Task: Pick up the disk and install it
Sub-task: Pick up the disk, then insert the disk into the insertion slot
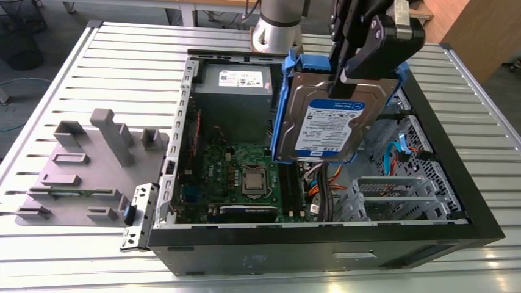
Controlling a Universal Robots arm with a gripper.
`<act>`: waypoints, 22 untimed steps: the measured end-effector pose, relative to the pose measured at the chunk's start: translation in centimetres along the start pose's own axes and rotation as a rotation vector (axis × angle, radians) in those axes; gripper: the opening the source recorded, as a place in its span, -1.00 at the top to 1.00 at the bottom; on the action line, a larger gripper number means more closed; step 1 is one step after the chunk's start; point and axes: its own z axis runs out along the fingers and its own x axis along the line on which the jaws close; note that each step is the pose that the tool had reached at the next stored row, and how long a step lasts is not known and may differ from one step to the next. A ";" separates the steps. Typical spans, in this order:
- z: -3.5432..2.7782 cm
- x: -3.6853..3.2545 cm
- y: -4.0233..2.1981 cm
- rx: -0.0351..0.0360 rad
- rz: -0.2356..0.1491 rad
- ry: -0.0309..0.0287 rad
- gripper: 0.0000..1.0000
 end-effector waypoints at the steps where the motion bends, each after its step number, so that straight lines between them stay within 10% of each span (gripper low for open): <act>1: 0.00 0.00 -0.05 0.0000 0.000 0.0000 0.30; 22: 0.01 -0.05 -1.03 0.0000 0.000 0.0000 0.30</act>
